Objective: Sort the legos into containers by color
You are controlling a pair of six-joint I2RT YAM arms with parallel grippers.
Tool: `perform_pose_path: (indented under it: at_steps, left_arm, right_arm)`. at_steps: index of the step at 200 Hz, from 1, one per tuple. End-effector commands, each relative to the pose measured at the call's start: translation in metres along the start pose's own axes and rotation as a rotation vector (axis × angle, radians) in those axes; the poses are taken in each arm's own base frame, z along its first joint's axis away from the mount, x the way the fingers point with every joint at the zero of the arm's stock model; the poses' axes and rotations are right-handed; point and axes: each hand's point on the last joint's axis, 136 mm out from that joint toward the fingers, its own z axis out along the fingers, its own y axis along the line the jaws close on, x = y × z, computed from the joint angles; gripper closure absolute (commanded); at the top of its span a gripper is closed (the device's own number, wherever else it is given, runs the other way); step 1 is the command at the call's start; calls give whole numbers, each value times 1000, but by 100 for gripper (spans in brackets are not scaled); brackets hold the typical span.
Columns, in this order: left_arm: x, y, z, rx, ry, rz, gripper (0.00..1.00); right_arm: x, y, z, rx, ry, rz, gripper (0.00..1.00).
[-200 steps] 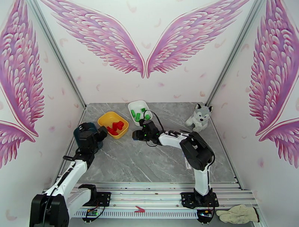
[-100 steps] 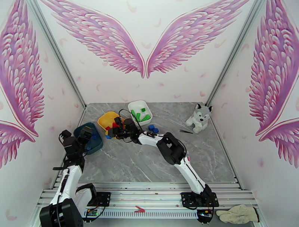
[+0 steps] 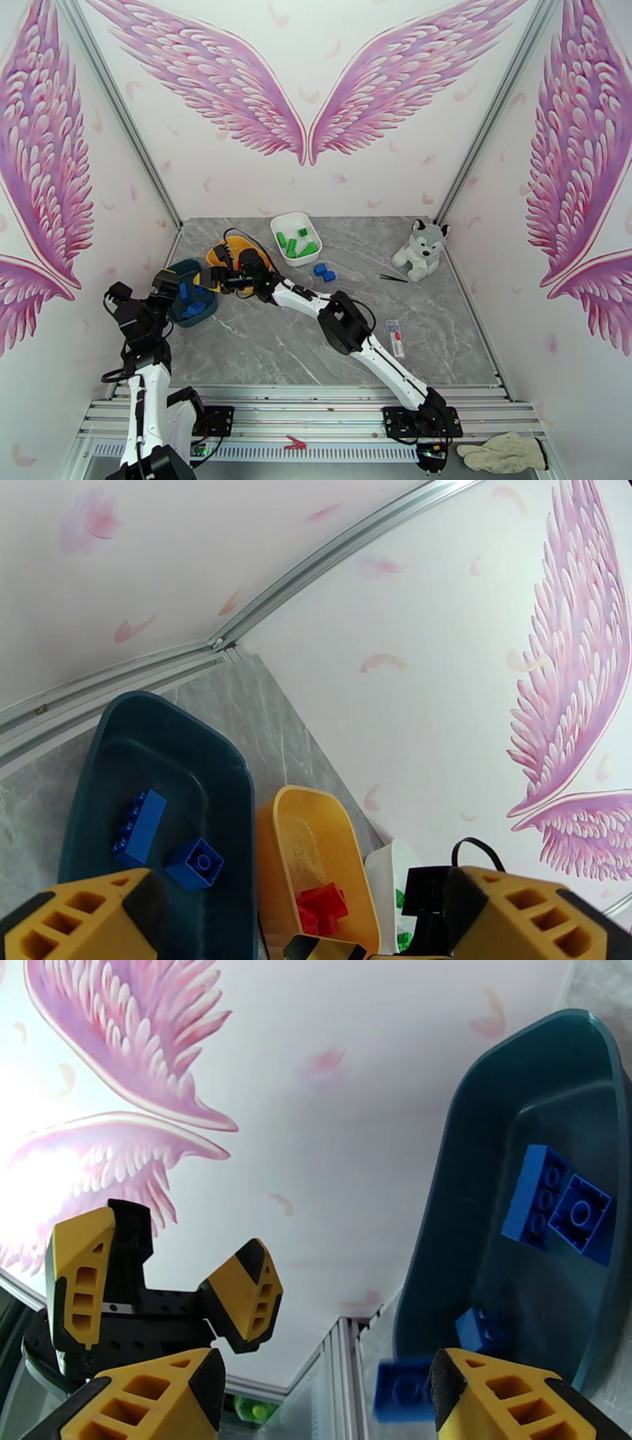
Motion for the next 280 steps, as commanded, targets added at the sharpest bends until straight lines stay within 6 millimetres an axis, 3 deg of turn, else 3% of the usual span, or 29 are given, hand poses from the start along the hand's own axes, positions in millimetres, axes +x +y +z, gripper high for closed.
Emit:
perform_pose_path:
  at_steps: [1, 33, 67, 80, 106, 159, 195, 208, 236, 280]
  left_arm:
    - [6, -2, -2, 11, 30, -4, 1]
    - [26, -14, 8, 32, 97, 60, 1]
    - [72, -35, 22, 53, 198, 170, 1]
    - [93, -44, 27, 67, 240, 212, 1]
    - [135, -60, 34, 103, 325, 284, 1]
    - [230, -101, 36, 188, 477, 491, 1]
    - [298, -112, 41, 238, 599, 535, 1]
    - [319, -112, 43, 250, 636, 530, 1]
    - [350, -112, 45, 272, 697, 506, 1]
    - [354, -115, 45, 282, 700, 502, 1]
  right_arm:
    - [-3, 11, -13, 17, 3, -47, 26]
    - [-7, 29, -38, 62, -27, -139, 26]
    - [-6, 43, -76, 153, -71, -231, 25]
    - [-7, 39, -96, 212, -94, -245, 25]
    - [-7, 14, -147, 369, -137, -244, 25]
    - [4, -57, -276, 765, -241, -204, 21]
    - [9, -103, -346, 1132, -258, -221, 14]
    - [9, -118, -361, 1241, -235, -226, 14]
    - [7, -144, -368, 1350, -189, -237, 15]
    - [-8, -165, -374, 1432, -176, -246, 20]
